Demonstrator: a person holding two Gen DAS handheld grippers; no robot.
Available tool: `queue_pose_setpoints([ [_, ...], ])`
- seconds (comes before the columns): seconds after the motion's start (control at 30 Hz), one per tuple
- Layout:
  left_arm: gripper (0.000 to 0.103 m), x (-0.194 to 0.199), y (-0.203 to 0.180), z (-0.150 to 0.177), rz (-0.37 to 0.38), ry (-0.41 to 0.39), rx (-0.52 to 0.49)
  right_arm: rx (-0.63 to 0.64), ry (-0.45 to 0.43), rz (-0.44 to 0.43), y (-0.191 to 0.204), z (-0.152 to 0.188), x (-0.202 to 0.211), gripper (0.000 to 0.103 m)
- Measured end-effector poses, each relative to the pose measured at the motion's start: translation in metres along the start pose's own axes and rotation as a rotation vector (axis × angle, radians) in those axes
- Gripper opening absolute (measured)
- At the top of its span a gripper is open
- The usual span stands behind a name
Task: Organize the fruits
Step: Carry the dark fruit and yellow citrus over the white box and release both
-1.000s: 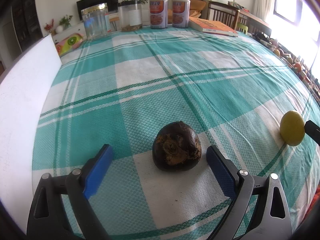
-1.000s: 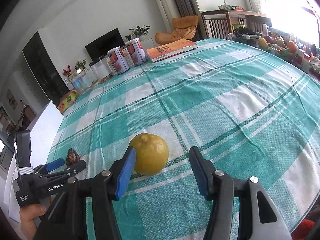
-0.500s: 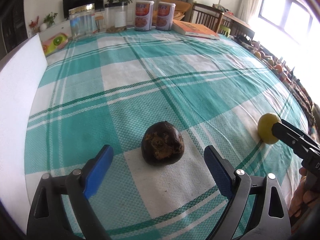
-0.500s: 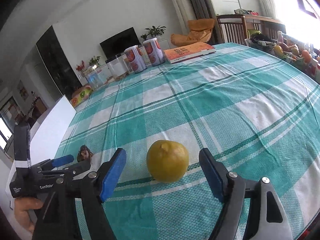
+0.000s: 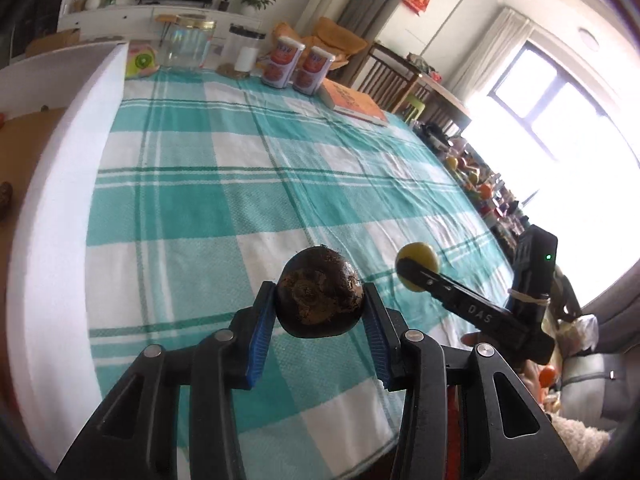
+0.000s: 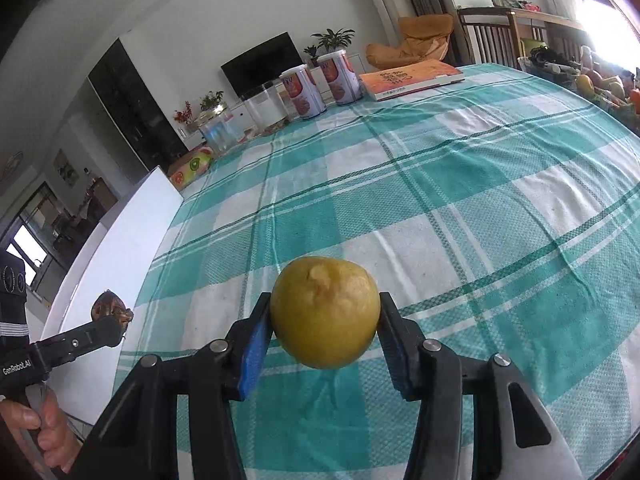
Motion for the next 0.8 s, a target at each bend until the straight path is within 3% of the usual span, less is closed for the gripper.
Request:
queue_pose_setpoints([
  [0.1, 0.044, 0.068, 0.029, -0.005, -0.034, -0.090, 0.064, 0.113, 0.076, -0.143, 0.072, -0.002, -0.006, 0.051],
  [0.23, 0.044, 0.121, 0.096, -0.020, -0.274, -0.161, 0.139, 0.317, 0.162, -0.321, 0.190, -0.003, -0.013, 0.051],
  [0.33, 0.044, 0.120, 0.148, -0.031, -0.426, -0.105, 0.193, 0.477, 0.249, -0.372, 0.266, 0.005, -0.027, 0.051],
  [0.47, 0.044, 0.083, 0.189, -0.044, -0.495, 0.049, 0.210, 0.708, 0.359, -0.305, 0.335, 0.030, -0.059, 0.051],
  [0.6, 0.046, 0.061, 0.204, -0.039, -0.512, 0.161, 0.192, 0.851, 0.437, -0.206, 0.362, 0.056, -0.087, 0.051],
  [0.7, 0.070, 0.058, 0.203, -0.039, -0.544, 0.168, 0.178, 0.894, 0.453, -0.162, 0.368, 0.064, -0.096, 0.051],
  [0.8, 0.076, 0.073, 0.198, -0.040, -0.575, 0.104, 0.152, 0.849, 0.428, -0.166, 0.366, 0.051, -0.091, 0.058],
])
Point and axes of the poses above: each gripper's, at about its wrist camera, not at the fingertips, and x roughly against the way its jaws point, y to its left, z to its underside, the point moved 1 cm from there along -x, roughly the way its jaws point, and after that the axes turned 1 degree about y, right-handed, at the moved point
